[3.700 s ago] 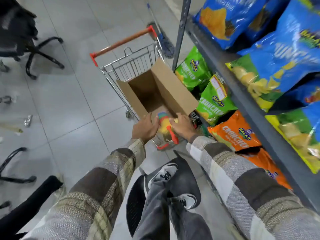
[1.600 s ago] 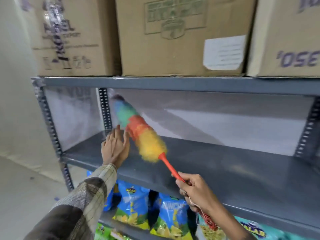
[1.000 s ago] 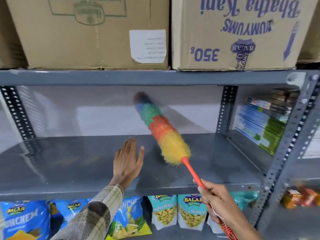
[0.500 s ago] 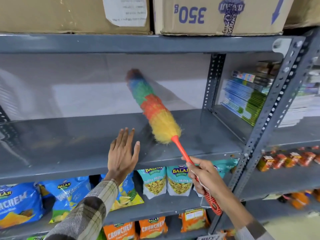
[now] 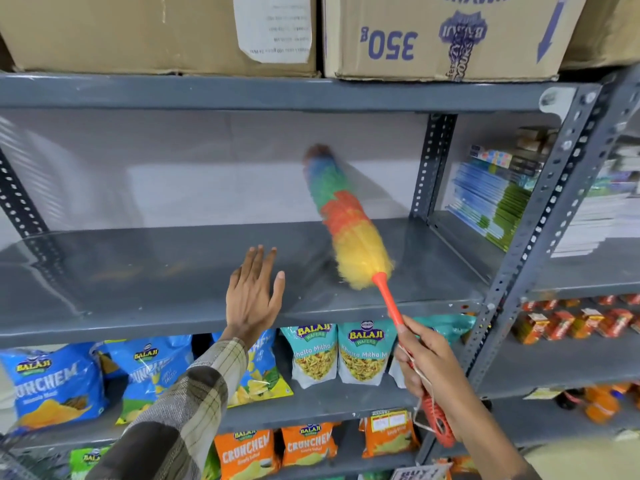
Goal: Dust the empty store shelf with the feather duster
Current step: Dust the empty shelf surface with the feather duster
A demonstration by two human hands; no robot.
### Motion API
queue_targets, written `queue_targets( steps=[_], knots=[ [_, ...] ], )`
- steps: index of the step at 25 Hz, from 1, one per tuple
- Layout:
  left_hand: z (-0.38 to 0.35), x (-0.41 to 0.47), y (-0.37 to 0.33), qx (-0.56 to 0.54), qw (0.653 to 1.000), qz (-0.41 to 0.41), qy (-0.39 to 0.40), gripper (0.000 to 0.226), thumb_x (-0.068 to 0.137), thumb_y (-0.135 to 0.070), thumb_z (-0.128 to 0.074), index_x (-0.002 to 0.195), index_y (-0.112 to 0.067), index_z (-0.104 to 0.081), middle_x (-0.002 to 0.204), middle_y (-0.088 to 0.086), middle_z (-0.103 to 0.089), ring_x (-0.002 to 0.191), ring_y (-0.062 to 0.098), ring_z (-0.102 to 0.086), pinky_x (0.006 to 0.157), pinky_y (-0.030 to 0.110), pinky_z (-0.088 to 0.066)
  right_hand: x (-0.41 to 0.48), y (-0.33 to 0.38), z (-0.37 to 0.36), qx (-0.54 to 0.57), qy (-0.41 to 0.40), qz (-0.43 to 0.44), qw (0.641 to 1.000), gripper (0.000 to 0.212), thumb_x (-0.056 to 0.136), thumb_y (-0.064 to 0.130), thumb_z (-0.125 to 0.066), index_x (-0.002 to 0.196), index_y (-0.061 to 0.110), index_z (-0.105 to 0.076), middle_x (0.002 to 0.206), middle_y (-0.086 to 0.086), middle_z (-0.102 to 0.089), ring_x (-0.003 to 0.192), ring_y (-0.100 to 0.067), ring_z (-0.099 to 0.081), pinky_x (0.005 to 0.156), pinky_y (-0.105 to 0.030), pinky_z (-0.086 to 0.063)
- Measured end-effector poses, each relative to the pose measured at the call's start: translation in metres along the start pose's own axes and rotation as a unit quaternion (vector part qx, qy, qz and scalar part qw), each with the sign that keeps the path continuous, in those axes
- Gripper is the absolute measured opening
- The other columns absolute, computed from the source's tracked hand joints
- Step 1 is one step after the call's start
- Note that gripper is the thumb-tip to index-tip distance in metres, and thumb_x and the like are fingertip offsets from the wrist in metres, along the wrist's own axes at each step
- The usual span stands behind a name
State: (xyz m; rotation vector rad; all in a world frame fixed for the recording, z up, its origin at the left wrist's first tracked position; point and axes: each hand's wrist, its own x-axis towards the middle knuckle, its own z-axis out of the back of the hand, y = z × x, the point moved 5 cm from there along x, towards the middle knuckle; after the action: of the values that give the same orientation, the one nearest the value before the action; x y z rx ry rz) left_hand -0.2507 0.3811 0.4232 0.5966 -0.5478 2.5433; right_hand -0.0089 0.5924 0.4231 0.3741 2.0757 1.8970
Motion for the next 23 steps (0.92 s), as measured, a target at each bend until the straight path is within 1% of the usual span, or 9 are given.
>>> queue_targets(
  steps=[4, 6, 8, 11, 14, 17, 20, 22, 23],
  knots=[
    [0.016, 0.005, 0.037, -0.002, 0.999, 0.027, -0.033, 0.065, 0.103, -0.049, -0.021, 0.158, -0.019, -0.038, 0.166, 0.01, -0.037, 0.158, 0.026, -0.029, 0.118, 0.049, -0.033, -0.014, 0.002, 0.036, -0.037, -0.079, 0.007, 0.996, 0.043, 0.102, 0.026, -0.049, 0.119, 0.066, -0.054, 0.052, 0.001, -0.043, 0.032, -0.014, -0.042, 0.033, -0.025, -0.042],
    [0.019, 0.002, 0.051, -0.007, 0.998, 0.04, -0.043, 0.064, 0.103, -0.048, -0.019, 0.158, -0.02, -0.037, 0.167, 0.008, -0.034, 0.159, 0.025, -0.025, 0.119, 0.05, -0.033, -0.014, -0.004, 0.046, -0.106, -0.123, -0.013, 0.987, 0.043, 0.104, 0.024, -0.044, 0.128, 0.06, -0.049, 0.055, -0.005, -0.044, 0.036, -0.023, -0.049, 0.041, -0.033, -0.048],
    [0.018, 0.0, 0.055, -0.017, 0.997, 0.051, -0.052, 0.064, 0.103, -0.048, -0.018, 0.159, -0.021, -0.035, 0.169, 0.006, -0.031, 0.16, 0.023, -0.022, 0.119, 0.049, -0.034, -0.014, -0.017, 0.039, -0.176, -0.128, -0.041, 0.975, 0.045, 0.105, 0.022, -0.041, 0.146, 0.04, -0.041, 0.06, -0.011, -0.049, 0.04, -0.027, -0.054, 0.045, -0.034, -0.049],
    [0.016, -0.001, 0.054, -0.01, 0.997, 0.046, -0.053, 0.065, 0.103, -0.048, -0.016, 0.16, -0.021, -0.034, 0.17, 0.005, -0.027, 0.16, 0.021, -0.02, 0.12, 0.047, -0.031, -0.016, -0.027, 0.003, -0.273, -0.087, -0.038, 0.957, 0.051, 0.105, 0.017, -0.039, 0.153, 0.032, -0.031, 0.06, -0.01, -0.053, 0.043, -0.011, -0.058, 0.042, -0.025, -0.05],
    [0.016, -0.001, 0.055, -0.011, 0.997, 0.052, -0.054, 0.065, 0.103, -0.048, -0.016, 0.16, -0.022, -0.032, 0.171, 0.004, -0.024, 0.161, 0.02, -0.018, 0.121, 0.045, -0.029, -0.014, -0.029, -0.057, -0.317, -0.02, -0.03, 0.948, 0.055, 0.106, 0.019, -0.035, 0.15, 0.047, -0.02, 0.069, -0.018, -0.061, 0.048, -0.021, -0.06, 0.05, -0.037, -0.057],
    [0.02, -0.003, 0.055, -0.017, 0.996, 0.06, -0.067, 0.065, 0.103, -0.046, -0.016, 0.16, -0.021, -0.035, 0.171, 0.004, -0.024, 0.161, 0.02, -0.018, 0.118, 0.043, -0.031, -0.005, -0.03, -0.126, -0.337, 0.048, -0.002, 0.94, 0.056, 0.106, 0.021, -0.032, 0.153, 0.046, -0.013, 0.067, -0.003, -0.056, 0.038, -0.003, -0.051, 0.04, -0.016, -0.044],
    [0.027, -0.004, 0.064, -0.009, 0.994, 0.076, -0.078, 0.067, 0.103, -0.046, -0.014, 0.159, -0.019, -0.036, 0.171, 0.005, -0.024, 0.16, 0.022, -0.019, 0.118, 0.041, -0.031, 0.006, -0.028, -0.184, -0.343, 0.109, 0.027, 0.933, 0.052, 0.105, 0.019, -0.031, 0.155, 0.034, -0.026, 0.06, 0.004, -0.042, 0.042, -0.003, -0.049, 0.047, -0.021, -0.043],
    [0.032, -0.004, 0.073, -0.009, 0.992, 0.096, -0.082, 0.069, 0.102, -0.048, -0.011, 0.16, -0.018, -0.035, 0.171, 0.005, -0.024, 0.161, 0.022, -0.019, 0.12, 0.042, -0.028, 0.01, -0.024, -0.202, -0.333, 0.142, 0.007, 0.932, 0.046, 0.106, 0.024, -0.031, 0.151, 0.028, -0.037, 0.066, 0.001, -0.045, 0.055, -0.014, -0.056, 0.056, -0.034, -0.049],
    [0.035, -0.004, 0.076, -0.011, 0.991, 0.106, -0.084, 0.071, 0.101, -0.048, -0.01, 0.16, -0.017, -0.034, 0.171, 0.005, -0.023, 0.161, 0.022, -0.018, 0.12, 0.042, -0.027, 0.011, -0.022, -0.205, -0.306, 0.151, -0.014, 0.94, 0.046, 0.105, 0.026, -0.031, 0.15, 0.031, -0.036, 0.068, -0.002, -0.047, 0.053, -0.018, -0.059, 0.052, -0.035, -0.053]
  ],
)
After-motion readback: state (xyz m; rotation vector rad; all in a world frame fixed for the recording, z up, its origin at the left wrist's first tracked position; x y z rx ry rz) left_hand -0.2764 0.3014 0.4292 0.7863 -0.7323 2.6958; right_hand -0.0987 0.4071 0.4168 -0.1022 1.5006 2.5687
